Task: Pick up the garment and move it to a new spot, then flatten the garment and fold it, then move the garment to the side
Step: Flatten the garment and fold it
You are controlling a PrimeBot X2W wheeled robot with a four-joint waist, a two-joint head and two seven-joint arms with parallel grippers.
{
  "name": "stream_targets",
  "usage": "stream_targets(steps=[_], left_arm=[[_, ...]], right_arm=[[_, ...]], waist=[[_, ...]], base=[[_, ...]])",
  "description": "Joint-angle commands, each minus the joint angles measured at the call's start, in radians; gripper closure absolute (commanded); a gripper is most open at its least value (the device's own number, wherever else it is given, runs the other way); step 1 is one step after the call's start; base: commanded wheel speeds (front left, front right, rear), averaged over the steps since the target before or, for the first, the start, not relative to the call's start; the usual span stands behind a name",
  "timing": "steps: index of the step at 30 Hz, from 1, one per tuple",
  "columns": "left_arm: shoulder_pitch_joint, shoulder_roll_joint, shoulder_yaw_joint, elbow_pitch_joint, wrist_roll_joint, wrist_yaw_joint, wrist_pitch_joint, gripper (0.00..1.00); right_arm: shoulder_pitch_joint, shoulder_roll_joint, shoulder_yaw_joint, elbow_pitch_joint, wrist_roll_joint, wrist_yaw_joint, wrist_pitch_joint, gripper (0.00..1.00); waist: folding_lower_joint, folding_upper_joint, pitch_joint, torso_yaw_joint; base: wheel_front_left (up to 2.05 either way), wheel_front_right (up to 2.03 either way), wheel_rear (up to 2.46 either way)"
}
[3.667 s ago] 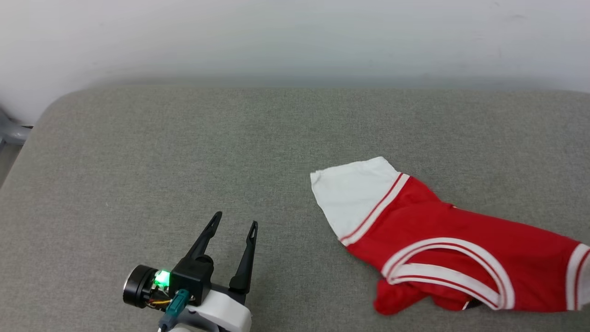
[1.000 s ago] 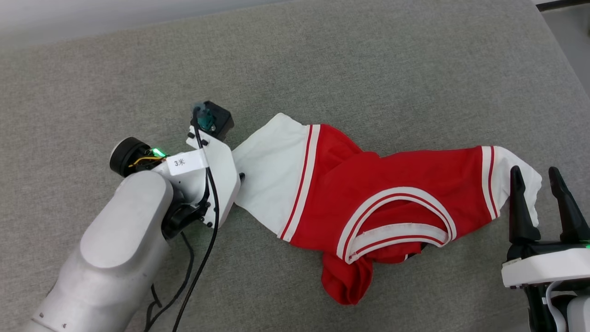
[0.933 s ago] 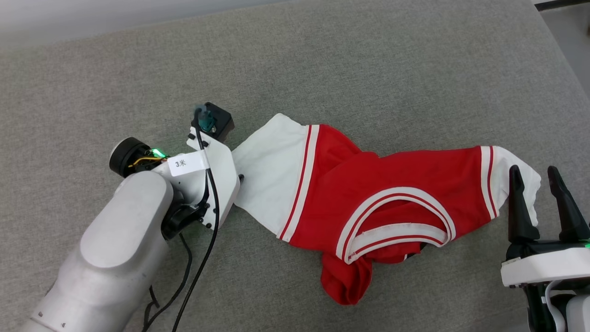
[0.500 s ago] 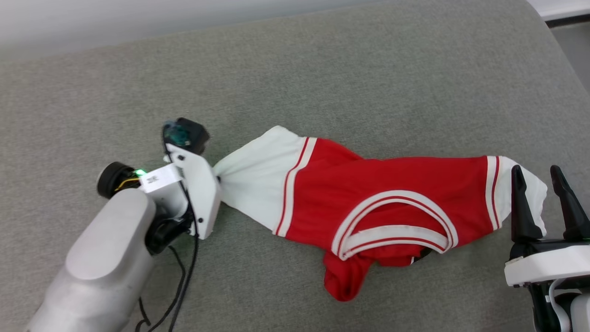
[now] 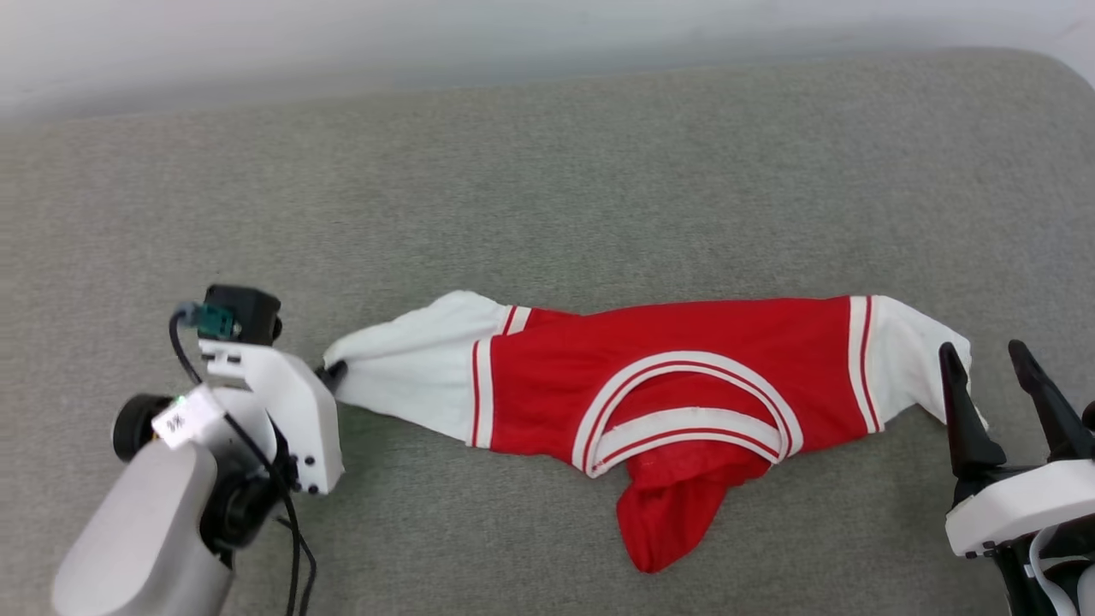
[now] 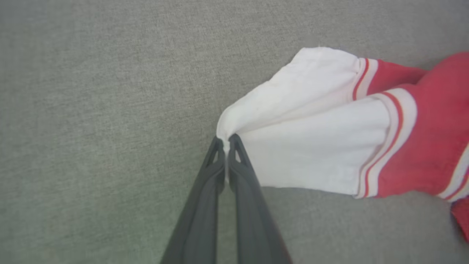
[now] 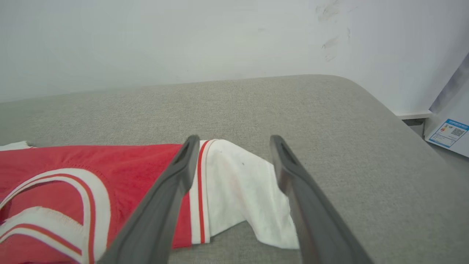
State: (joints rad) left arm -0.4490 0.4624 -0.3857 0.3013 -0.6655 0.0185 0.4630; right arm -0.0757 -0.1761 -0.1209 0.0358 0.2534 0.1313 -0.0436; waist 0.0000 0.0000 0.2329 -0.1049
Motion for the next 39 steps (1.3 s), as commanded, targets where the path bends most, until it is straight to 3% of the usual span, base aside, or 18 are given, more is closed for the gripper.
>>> stream_targets(steps=[1, 12, 20, 24, 30, 39], left_arm=[[0.037, 0.002, 0.006, -0.024, -0.007, 0.011, -0.012, 1.0], [0.226, -0.01, 0.003, -0.284, 0.013, 0.115, -0.059, 1.0], [0.236, 0.001, -0.011, -0.409, 0.041, 0.154, -0.037, 1.0], [0.223, -0.005, -0.021, -0.43, 0.05, 0.159, -0.034, 1.0], [0.203, -0.01, -0.035, -0.449, 0.063, 0.154, -0.042, 1.0], [0.183, -0.002, -0.041, -0.464, 0.071, 0.156, -0.029, 1.0]], right_arm=[[0.013, -0.01, 0.002, 0.003, 0.002, -0.001, 0.016, 0.0], [0.019, -0.07, -0.018, 0.023, 0.018, -0.001, 0.244, 0.0], [-0.072, -0.142, -0.079, 0.03, 0.043, -0.001, 0.67, 0.0], [-0.11, -0.163, -0.09, 0.044, 0.04, -0.001, 0.813, 0.0], [-0.156, -0.171, -0.094, 0.082, 0.03, -0.001, 0.885, 0.0], [-0.171, -0.164, -0.031, 0.159, 0.043, -0.001, 0.884, 0.0]], waist=[[0.0, 0.0, -0.015, 0.021], [0.0, 0.0, -0.026, 0.061], [0.0, 0.0, 0.012, 0.07], [0.0, 0.0, 0.037, 0.082], [0.0, 0.0, 0.078, 0.095], [0.0, 0.0, 0.12, 0.105]], base=[[0.0, 0.0, 0.0], [0.0, 0.0, 0.0], [0.0, 0.0, 0.0], [0.0, 0.0, 0.0], [0.0, 0.0, 0.0], [0.0, 0.0, 0.0]])
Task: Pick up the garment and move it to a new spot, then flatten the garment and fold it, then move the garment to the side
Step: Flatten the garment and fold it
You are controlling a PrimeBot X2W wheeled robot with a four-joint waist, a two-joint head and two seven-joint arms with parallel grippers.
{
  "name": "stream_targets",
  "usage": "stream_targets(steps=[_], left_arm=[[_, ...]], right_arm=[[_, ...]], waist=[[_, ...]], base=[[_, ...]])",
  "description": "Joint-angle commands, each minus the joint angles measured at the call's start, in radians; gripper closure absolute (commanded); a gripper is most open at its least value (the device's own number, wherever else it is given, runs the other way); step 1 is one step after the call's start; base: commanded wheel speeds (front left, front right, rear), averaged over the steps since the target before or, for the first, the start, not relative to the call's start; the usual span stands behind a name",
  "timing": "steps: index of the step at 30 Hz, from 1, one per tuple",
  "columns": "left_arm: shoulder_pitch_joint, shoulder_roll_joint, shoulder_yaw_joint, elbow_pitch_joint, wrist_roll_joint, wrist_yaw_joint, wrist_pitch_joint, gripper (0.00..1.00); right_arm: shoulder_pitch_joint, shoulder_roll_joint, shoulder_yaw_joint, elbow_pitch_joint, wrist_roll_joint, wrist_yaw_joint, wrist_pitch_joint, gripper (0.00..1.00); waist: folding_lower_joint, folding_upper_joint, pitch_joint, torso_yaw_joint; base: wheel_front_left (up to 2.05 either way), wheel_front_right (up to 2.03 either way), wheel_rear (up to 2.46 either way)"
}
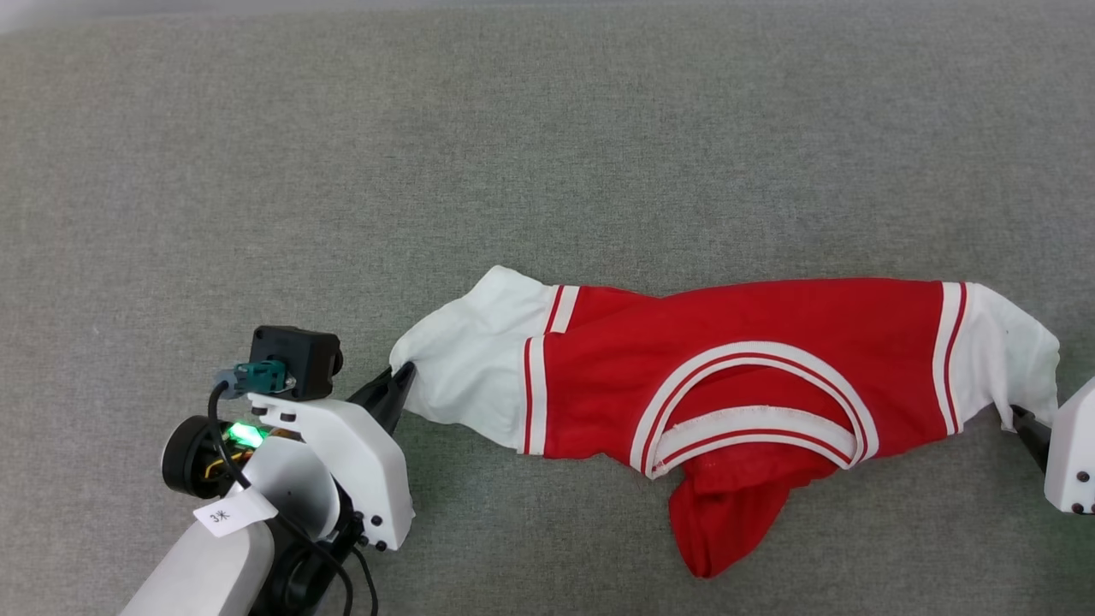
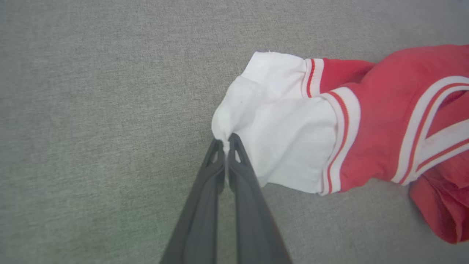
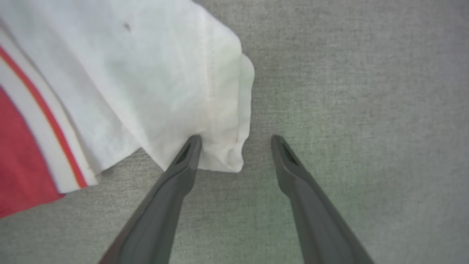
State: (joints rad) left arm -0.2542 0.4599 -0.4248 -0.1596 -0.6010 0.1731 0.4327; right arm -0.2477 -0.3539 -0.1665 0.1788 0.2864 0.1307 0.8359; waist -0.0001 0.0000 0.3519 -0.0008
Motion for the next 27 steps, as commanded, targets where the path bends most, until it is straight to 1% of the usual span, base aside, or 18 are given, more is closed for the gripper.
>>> stream_targets(steps=[1, 3, 4, 5, 6, 7, 8, 10, 17, 20, 22, 25, 27], left_arm=[[-0.014, 0.002, -0.002, -0.004, 0.007, 0.002, 0.002, 1.0], [-0.018, 0.003, -0.003, -0.004, 0.008, 0.001, 0.004, 1.0], [-0.02, 0.004, -0.003, -0.004, 0.008, 0.001, 0.003, 1.0], [-0.02, 0.005, -0.003, -0.002, 0.008, 0.002, 0.003, 1.0], [-0.02, 0.005, -0.004, -0.001, 0.007, 0.002, 0.004, 1.0], [-0.019, 0.006, -0.004, 0.001, 0.007, 0.002, 0.004, 1.0], [-0.019, 0.006, -0.003, 0.01, 0.005, 0.003, -0.001, 1.0], [-0.014, 0.006, -0.003, 0.016, 0.002, 0.003, -0.004, 1.0], [0.001, 0.016, 0.006, 0.022, -0.005, -0.005, -0.026, 1.0], [-0.005, 0.024, 0.016, 0.016, -0.007, -0.012, -0.041, 1.0], [-0.025, 0.04, 0.027, 0.005, 0.016, -0.01, -0.057, 1.0], [-0.034, 0.048, 0.033, -0.002, 0.023, -0.013, -0.075, 1.0], [-0.053, 0.058, 0.042, -0.015, 0.026, -0.017, -0.078, 1.0]], right_arm=[[0.001, 0.018, 0.025, 0.03, 0.013, 0.0, 0.002, 0.0], [0.009, 0.024, 0.049, 0.057, 0.018, 0.001, 0.004, 0.0], [0.014, 0.027, 0.059, 0.072, 0.023, 0.001, 0.006, 0.16], [0.02, 0.029, 0.07, 0.085, 0.027, 0.001, 0.01, 0.71], [0.025, 0.029, 0.078, 0.097, 0.033, 0.001, 0.01, 1.0], [0.03, 0.028, 0.083, 0.108, 0.039, 0.001, 0.005, 1.0], [0.039, 0.008, 0.092, 0.129, 0.052, 0.0, -0.009, 1.0], [0.032, -0.007, 0.084, 0.127, 0.062, 0.0, -0.038, 1.0], [-0.013, -0.066, 0.038, 0.075, 0.083, -0.001, -0.13, 1.0], [-0.024, -0.091, 0.034, 0.039, 0.103, 0.0, -0.142, 1.0], [-0.039, -0.108, 0.045, 0.008, 0.141, 0.0, -0.136, 1.0], [-0.056, -0.154, 0.057, -0.033, 0.166, -0.001, -0.123, 1.0], [-0.079, -0.172, 0.057, -0.061, 0.177, 0.0, -0.116, 1.0]], waist=[[0.0001, 0.0, 0.004, 0.002], [0.0001, 0.0, 0.008, 0.004], [0.0001, 0.0, 0.009, 0.005], [0.0001, 0.0, 0.01, 0.006], [0.0001, 0.0, 0.01, 0.007], [0.0001, 0.0, 0.009, 0.007], [0.0001, 0.0, -0.005, 0.006], [0.0001, 0.0, -0.02, 0.005], [0.0001, 0.0, -0.109, -0.011], [0.0001, 0.0, -0.156, -0.019], [0.0001, 0.0, -0.18, -0.026], [0.0001, 0.0, -0.221, -0.034], [0.0001, 0.0, -0.244, -0.038]], base=[[0.0, 0.0, 0.0], [0.0, 0.0, 0.0], [0.0, 0.0, 0.0], [0.0, 0.0, 0.0], [0.0, 0.0, 0.0], [0.0, 0.0, 0.0], [0.0, 0.0, 0.0], [0.0, 0.0, 0.0], [0.0, 0.0, 0.0], [0.0, 0.0, 0.0], [0.0, 0.0, 0.0], [0.0, 0.0, 0.0], [0.0, 0.0, 0.0]])
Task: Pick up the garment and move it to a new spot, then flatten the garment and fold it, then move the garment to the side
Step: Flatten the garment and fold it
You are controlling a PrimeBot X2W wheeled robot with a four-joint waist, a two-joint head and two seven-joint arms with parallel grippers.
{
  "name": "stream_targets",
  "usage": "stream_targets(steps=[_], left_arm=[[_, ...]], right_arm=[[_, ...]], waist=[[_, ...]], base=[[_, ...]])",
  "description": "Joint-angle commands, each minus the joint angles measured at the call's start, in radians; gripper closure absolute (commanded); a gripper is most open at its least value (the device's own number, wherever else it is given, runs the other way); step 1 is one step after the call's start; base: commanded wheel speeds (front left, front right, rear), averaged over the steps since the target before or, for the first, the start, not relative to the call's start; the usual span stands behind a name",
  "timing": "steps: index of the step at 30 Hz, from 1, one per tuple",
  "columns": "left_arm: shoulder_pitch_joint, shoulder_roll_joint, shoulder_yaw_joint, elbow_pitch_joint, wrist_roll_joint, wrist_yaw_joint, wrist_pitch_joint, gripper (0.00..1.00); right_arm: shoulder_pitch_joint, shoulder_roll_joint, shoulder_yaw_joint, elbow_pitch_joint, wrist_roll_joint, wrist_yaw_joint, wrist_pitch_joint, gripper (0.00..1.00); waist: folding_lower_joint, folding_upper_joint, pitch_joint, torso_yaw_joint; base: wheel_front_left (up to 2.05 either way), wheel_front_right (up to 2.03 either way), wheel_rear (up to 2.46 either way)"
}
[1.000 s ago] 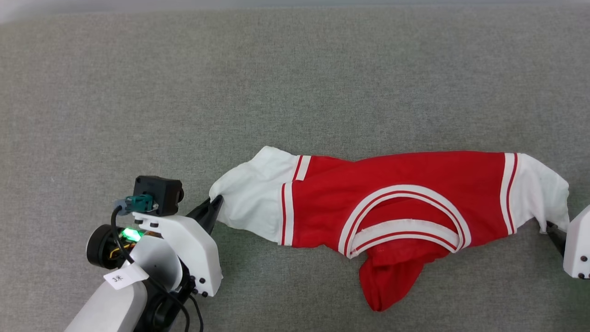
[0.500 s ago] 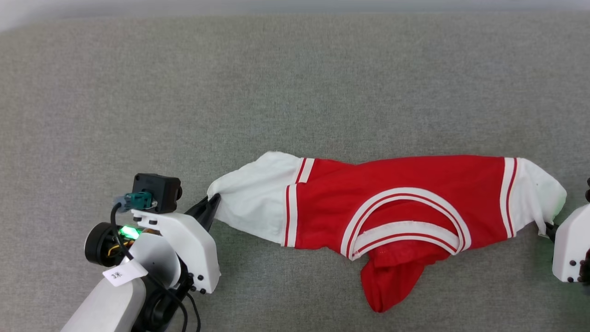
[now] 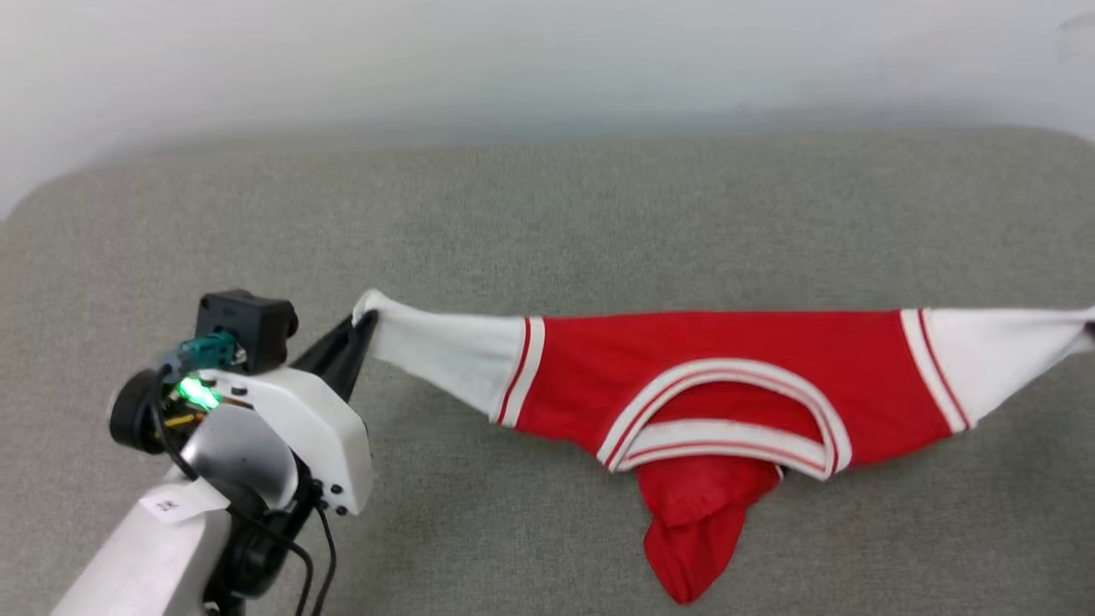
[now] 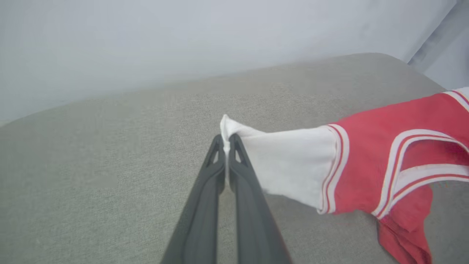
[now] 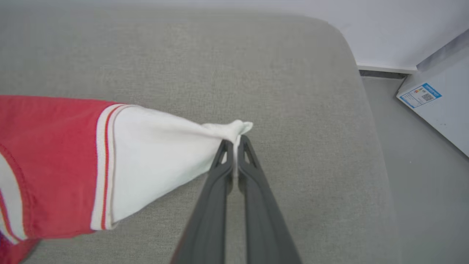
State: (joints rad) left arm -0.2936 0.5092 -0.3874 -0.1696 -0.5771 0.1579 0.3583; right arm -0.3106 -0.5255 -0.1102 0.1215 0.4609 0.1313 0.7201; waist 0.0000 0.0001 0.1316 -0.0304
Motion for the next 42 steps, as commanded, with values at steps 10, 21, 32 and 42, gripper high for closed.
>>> stream_targets(steps=[10, 21, 32, 42], left_arm=[[-0.077, 0.069, 0.068, -0.113, 0.016, 0.02, 0.011, 1.0], [-0.23, 0.145, 0.135, -0.192, 0.032, 0.008, 0.062, 1.0], [-0.621, 0.17, 0.162, -0.059, 0.03, -0.064, 0.108, 1.0], [-1.009, 0.124, 0.113, 0.173, 0.107, -0.131, 0.067, 1.0]], right_arm=[[-0.14, -0.028, -0.033, -0.139, 0.04, -0.001, -0.008, 1.0], [-0.346, -0.031, -0.01, -0.155, 0.027, -0.001, -0.018, 1.0], [-0.731, -0.028, 0.059, -0.011, -0.033, -0.001, -0.104, 1.0], [-1.064, 0.005, 0.077, 0.202, -0.129, -0.001, -0.227, 1.0]], waist=[[0.0, -0.0001, -0.083, -0.021], [0.0, -0.0001, -0.049, -0.033], [0.0, -0.0001, 0.179, -0.031], [0.0, -0.0001, 0.385, -0.021]], base=[[0.0, 0.0, 0.0], [0.0, 0.0, 0.0], [0.0, 0.0, 0.0], [0.0, 0.0, 0.0]])
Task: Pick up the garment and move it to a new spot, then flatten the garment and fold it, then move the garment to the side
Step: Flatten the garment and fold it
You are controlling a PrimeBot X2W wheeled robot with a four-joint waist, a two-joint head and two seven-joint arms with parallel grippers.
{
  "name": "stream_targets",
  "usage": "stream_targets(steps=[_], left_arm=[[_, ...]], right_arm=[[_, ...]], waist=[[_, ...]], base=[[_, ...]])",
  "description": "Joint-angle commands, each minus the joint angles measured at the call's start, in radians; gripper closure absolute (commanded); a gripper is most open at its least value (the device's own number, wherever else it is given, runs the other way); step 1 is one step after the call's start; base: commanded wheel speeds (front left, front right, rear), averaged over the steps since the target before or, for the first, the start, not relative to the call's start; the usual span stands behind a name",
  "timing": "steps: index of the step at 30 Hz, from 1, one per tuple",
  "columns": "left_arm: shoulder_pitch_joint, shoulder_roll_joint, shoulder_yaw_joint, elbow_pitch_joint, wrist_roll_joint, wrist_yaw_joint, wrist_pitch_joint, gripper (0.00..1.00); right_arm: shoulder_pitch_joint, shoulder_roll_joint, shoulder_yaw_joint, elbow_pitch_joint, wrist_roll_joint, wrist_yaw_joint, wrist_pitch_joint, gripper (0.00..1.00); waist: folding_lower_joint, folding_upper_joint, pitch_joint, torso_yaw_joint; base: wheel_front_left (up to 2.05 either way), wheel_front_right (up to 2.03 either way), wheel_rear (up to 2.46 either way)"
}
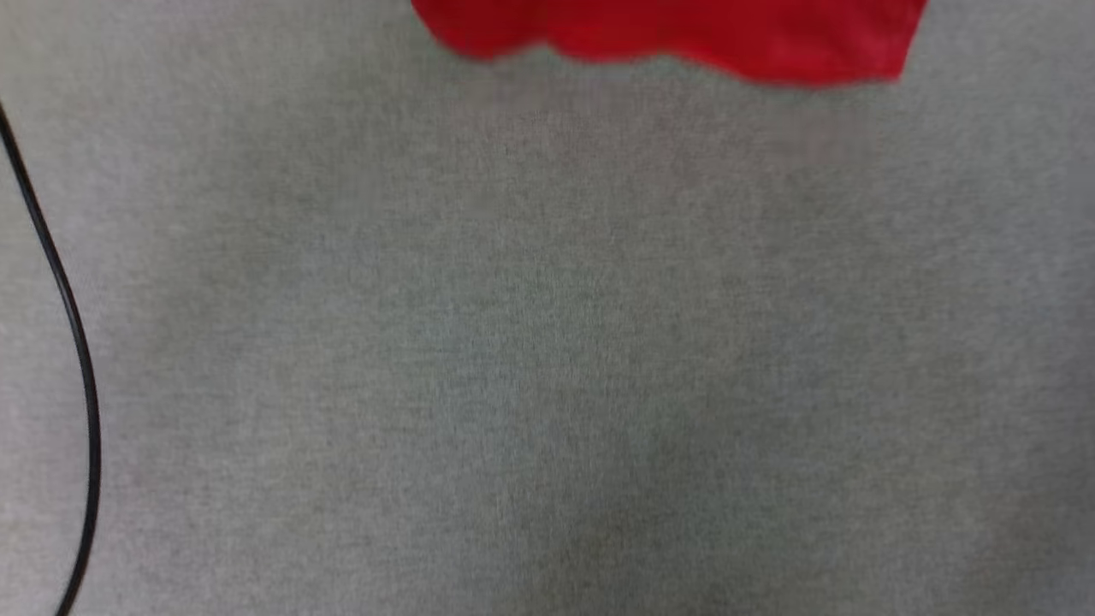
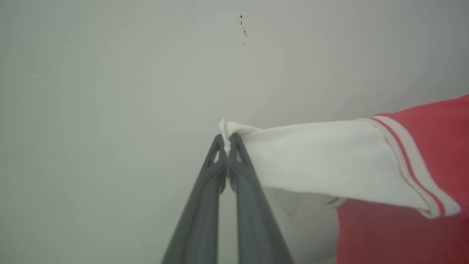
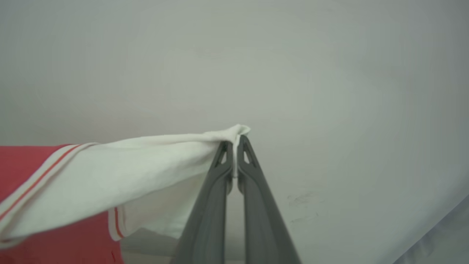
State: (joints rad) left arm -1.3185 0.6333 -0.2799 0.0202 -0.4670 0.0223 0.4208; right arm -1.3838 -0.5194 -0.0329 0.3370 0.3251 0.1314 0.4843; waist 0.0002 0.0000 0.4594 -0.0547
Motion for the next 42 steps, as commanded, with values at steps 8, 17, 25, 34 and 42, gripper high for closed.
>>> stream_targets(steps=[8, 17, 25, 34, 42], left_arm=[[-0.325, -0.067, -0.013, 0.257, 0.074, -0.034, -0.161, 1.0], [-0.41, -0.149, -0.031, 0.484, 0.078, -0.047, -0.318, 1.0], [-0.261, -0.192, -0.058, 0.583, 0.049, -0.075, -0.425, 1.0], [0.018, -0.212, -0.079, 0.648, 0.0, -0.088, -0.484, 1.0], [0.294, -0.202, -0.098, 0.625, -0.046, -0.084, -0.464, 1.0]], right_arm=[[-0.266, 0.06, -0.067, 0.206, -0.091, -0.002, -0.16, 1.0], [-0.364, 0.105, -0.087, 0.386, -0.119, -0.001, -0.303, 1.0], [-0.253, 0.089, -0.041, 0.469, -0.068, -0.002, -0.355, 1.0], [0.066, 0.059, 0.054, 0.492, 0.06, -0.002, -0.346, 1.0], [0.361, 0.019, 0.107, 0.45, 0.169, -0.002, -0.294, 1.0]], waist=[[-0.0002, 0.0, 0.185, 0.008], [-0.0002, 0.0, 0.254, 0.042], [-0.0002, 0.0, 0.25, 0.06], [-0.0002, 0.0, 0.132, 0.051], [-0.0002, 0.0, -0.012, 0.043]], base=[[0.0, 0.0, 0.0], [0.0, 0.0, 0.0], [0.0, 0.0, 0.0], [0.0, 0.0, 0.0], [0.0, 0.0, 0.0]])
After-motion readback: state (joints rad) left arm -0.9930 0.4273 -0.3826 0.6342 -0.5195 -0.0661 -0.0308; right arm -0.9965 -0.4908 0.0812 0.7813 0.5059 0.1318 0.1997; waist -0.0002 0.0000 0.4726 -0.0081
